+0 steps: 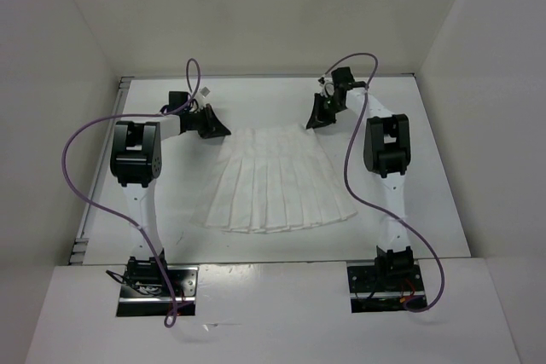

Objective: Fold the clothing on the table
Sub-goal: Fold the skirt

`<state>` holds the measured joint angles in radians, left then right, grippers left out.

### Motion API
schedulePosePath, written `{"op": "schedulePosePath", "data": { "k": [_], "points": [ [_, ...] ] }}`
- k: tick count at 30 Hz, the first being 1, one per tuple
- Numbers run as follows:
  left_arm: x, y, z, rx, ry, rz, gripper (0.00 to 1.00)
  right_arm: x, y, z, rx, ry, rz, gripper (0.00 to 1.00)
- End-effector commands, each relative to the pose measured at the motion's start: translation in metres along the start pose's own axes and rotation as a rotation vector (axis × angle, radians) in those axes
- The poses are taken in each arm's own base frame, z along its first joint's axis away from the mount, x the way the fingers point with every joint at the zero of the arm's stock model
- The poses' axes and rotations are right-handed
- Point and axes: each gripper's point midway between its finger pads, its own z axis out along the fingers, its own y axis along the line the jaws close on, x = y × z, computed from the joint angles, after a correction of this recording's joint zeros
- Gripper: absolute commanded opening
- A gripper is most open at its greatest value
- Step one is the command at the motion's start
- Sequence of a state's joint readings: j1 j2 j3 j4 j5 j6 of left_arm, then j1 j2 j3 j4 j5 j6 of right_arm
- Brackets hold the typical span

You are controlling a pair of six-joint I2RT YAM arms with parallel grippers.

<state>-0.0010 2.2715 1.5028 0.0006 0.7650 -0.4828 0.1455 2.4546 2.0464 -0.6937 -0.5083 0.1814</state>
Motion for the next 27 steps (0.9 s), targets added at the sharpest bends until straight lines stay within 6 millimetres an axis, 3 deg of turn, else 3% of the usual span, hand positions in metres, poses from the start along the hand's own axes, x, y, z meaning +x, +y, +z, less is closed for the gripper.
{"op": "schedulePosePath", "data": {
  "k": [1, 3, 6, 10, 11, 12, 13, 15, 16, 18, 19, 22, 23, 24, 25, 26, 27],
  "points": [
    [0.009, 0.004, 0.009, 0.022, 0.033, -0.023, 0.00, 0.021, 0.014, 0.007, -0.050, 0.070, -0.009, 0.00],
    [0.009, 0.004, 0.009, 0.022, 0.033, -0.032, 0.00, 0.027, 0.016, 0.003, -0.058, 0.075, -0.006, 0.00],
    [0.000, -0.006, 0.007, 0.038, 0.018, -0.064, 0.00, 0.002, 0.016, -0.026, 0.033, -0.023, -0.005, 0.00],
    [-0.050, -0.056, -0.016, 0.084, -0.054, -0.009, 0.00, -0.058, 0.041, -0.102, 0.099, -0.227, -0.049, 0.00],
    [-0.077, -0.078, -0.030, 0.117, -0.100, 0.044, 0.00, -0.079, 0.056, -0.124, 0.098, -0.296, -0.078, 0.00],
    [-0.086, -0.092, -0.037, 0.141, -0.109, 0.059, 0.00, -0.088, 0.062, -0.136, 0.102, -0.327, -0.089, 0.00],
    [-0.096, -0.105, -0.045, 0.151, -0.130, 0.085, 0.00, -0.115, 0.086, -0.174, 0.095, -0.433, -0.132, 0.00],
    [-0.125, -0.142, -0.067, 0.177, -0.186, 0.163, 0.00, -0.124, 0.093, -0.199, 0.107, -0.458, -0.130, 0.00],
    [-0.136, -0.158, -0.077, 0.188, -0.211, 0.202, 0.00, -0.142, 0.112, -0.226, 0.086, -0.542, -0.168, 0.00],
    [-0.151, -0.176, -0.095, 0.201, -0.239, 0.240, 0.00, -0.150, 0.119, -0.252, 0.066, -0.596, -0.163, 0.00],
    [-0.167, -0.204, -0.113, 0.223, -0.286, 0.299, 0.00, -0.152, 0.130, -0.266, 0.041, -0.627, -0.174, 0.00],
    [-0.175, -0.233, -0.141, 0.250, -0.322, 0.359, 0.00, -0.148, 0.153, -0.306, 0.023, -0.695, -0.207, 0.00],
    [-0.174, -0.247, -0.154, 0.257, -0.338, 0.380, 0.00, -0.142, 0.166, -0.328, 0.008, -0.726, -0.238, 0.00],
    [-0.171, -0.252, -0.159, 0.261, -0.346, 0.390, 0.00, -0.139, 0.170, -0.335, 0.007, -0.733, -0.242, 0.00],
    [-0.168, -0.254, -0.162, 0.263, -0.350, 0.395, 0.00, -0.133, 0.166, -0.330, 0.014, -0.704, -0.227, 0.00],
    [-0.165, -0.271, -0.178, 0.279, -0.386, 0.442, 0.00, -0.124, 0.171, -0.341, 0.013, -0.709, -0.230, 0.00],
    [-0.148, -0.253, -0.162, 0.259, -0.346, 0.402, 0.00, -0.116, 0.156, -0.317, 0.030, -0.641, -0.196, 0.00]
  ]
}}
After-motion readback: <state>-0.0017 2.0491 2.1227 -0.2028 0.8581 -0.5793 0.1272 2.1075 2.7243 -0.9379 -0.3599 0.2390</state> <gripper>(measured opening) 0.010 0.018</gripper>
